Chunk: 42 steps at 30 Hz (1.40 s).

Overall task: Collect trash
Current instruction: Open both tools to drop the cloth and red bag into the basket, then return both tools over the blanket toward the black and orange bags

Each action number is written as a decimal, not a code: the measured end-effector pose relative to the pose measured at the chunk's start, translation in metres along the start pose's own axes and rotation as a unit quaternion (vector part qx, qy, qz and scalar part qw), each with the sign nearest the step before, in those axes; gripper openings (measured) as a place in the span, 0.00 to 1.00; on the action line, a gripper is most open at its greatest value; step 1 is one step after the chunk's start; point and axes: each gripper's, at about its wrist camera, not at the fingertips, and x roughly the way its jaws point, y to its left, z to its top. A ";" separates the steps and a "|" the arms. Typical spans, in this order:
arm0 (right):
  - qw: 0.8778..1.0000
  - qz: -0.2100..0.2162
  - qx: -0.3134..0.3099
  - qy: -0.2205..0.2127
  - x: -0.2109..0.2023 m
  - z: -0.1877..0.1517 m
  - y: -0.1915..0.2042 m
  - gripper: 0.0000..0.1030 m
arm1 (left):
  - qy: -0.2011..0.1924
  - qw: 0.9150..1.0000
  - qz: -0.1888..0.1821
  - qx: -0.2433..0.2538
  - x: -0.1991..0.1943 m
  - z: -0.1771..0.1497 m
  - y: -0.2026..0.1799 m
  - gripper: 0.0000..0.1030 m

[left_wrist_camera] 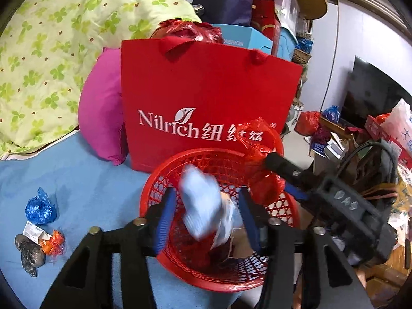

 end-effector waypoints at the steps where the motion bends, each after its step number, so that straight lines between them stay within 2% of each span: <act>1: 1.000 0.003 0.004 -0.002 -0.001 0.000 -0.001 0.61 | 0.000 1.000 0.001 -0.003 0.000 -0.001 0.002 0.61; 11: 1.000 0.009 -0.016 0.002 0.004 -0.008 0.015 0.61 | 0.013 0.999 0.034 -0.032 -0.014 -0.029 0.040 0.63; 17: 0.997 0.024 -0.066 0.010 0.015 -0.023 0.049 0.61 | 0.021 0.994 0.081 -0.064 -0.033 -0.059 0.083 0.64; 21: 0.993 0.043 -0.108 0.017 0.022 -0.039 0.077 0.61 | 0.021 0.989 0.127 -0.075 -0.049 -0.082 0.108 0.64; 27: 0.981 0.073 -0.178 0.034 0.034 -0.070 0.122 0.62 | 0.027 0.976 0.172 -0.133 -0.073 -0.115 0.157 0.65; 34: 0.965 0.101 -0.223 0.091 0.061 -0.115 0.162 0.62 | 0.024 0.962 0.213 -0.169 -0.099 -0.144 0.195 0.65; 42: 0.948 0.102 -0.261 0.149 0.093 -0.161 0.190 0.66 | 0.033 0.951 0.243 -0.187 -0.111 -0.177 0.224 0.65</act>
